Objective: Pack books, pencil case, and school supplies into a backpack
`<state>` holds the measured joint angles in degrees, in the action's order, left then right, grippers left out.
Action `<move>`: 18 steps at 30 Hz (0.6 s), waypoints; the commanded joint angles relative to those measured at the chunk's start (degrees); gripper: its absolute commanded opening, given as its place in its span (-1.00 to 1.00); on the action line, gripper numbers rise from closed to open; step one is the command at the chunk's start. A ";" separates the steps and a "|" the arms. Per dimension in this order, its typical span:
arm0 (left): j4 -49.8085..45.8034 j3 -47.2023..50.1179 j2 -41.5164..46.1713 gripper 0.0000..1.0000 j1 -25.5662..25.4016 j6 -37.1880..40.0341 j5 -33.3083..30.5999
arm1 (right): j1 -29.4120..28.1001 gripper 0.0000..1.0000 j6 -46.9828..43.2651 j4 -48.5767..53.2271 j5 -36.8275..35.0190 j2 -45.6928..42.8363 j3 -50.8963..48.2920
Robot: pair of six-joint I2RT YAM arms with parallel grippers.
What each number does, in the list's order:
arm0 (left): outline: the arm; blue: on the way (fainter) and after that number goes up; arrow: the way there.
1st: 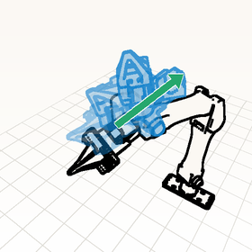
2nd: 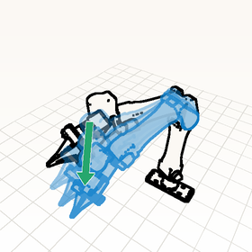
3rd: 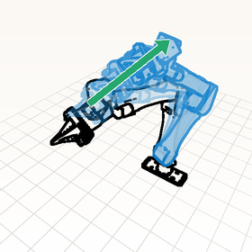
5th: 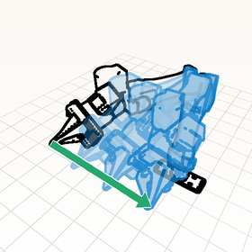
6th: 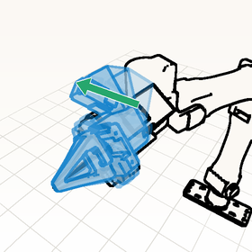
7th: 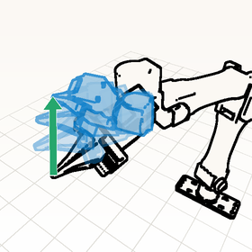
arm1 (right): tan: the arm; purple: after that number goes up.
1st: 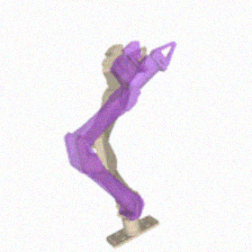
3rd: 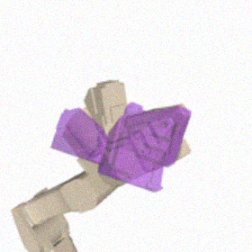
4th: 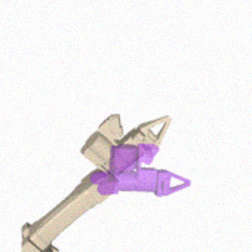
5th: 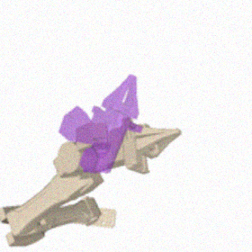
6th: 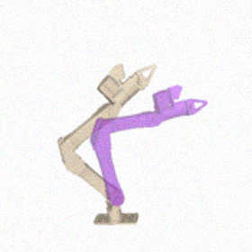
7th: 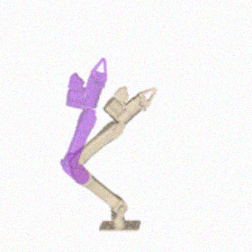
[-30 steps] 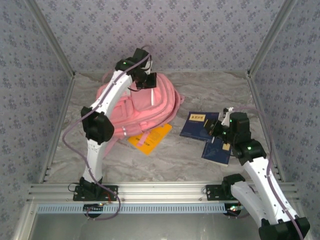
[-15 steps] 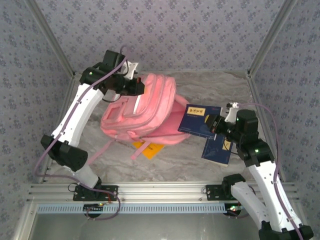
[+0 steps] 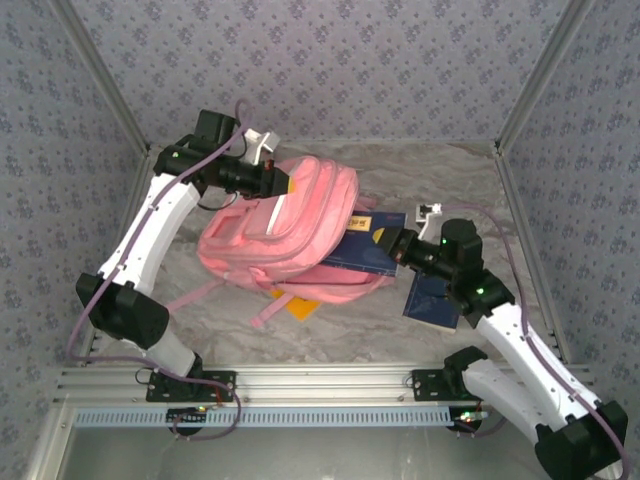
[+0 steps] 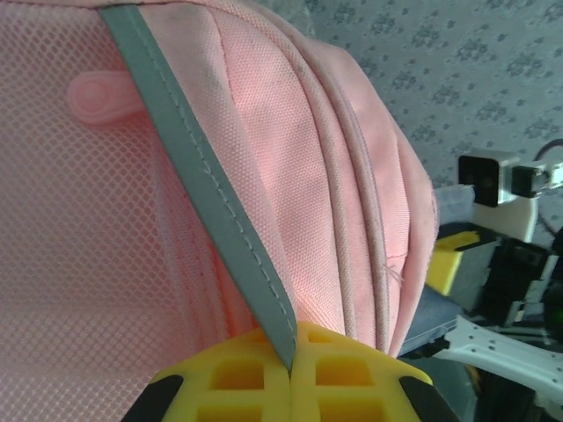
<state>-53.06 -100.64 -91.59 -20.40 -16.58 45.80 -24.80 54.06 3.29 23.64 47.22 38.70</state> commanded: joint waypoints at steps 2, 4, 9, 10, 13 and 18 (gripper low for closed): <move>8.50 -1.25 4.28 -1.00 0.60 -1.60 10.14 | -3.35 -1.00 3.37 -11.59 -7.41 6.17 0.64; 8.91 -0.81 4.65 -1.00 1.04 -1.61 11.03 | -4.54 -1.00 3.62 -13.94 -8.66 10.32 2.00; 10.88 0.95 6.20 -1.00 2.40 -2.32 12.52 | -6.85 -1.00 3.39 -19.21 -9.32 21.51 6.90; 11.08 1.18 6.37 -1.00 2.46 -2.39 12.81 | -7.21 -1.00 2.43 -18.94 -9.31 23.30 8.13; 12.06 2.10 6.91 -1.00 2.65 -2.63 13.53 | -7.53 -1.00 3.80 -25.98 -8.33 28.42 8.02; 13.71 3.97 7.43 -1.00 3.52 -3.38 13.95 | -8.86 -1.00 5.50 -29.65 -9.14 30.93 9.60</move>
<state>-47.62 -96.03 -88.79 -17.34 -19.42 52.12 -32.56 58.67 -19.92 15.66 78.81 44.95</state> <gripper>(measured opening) 0.041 0.126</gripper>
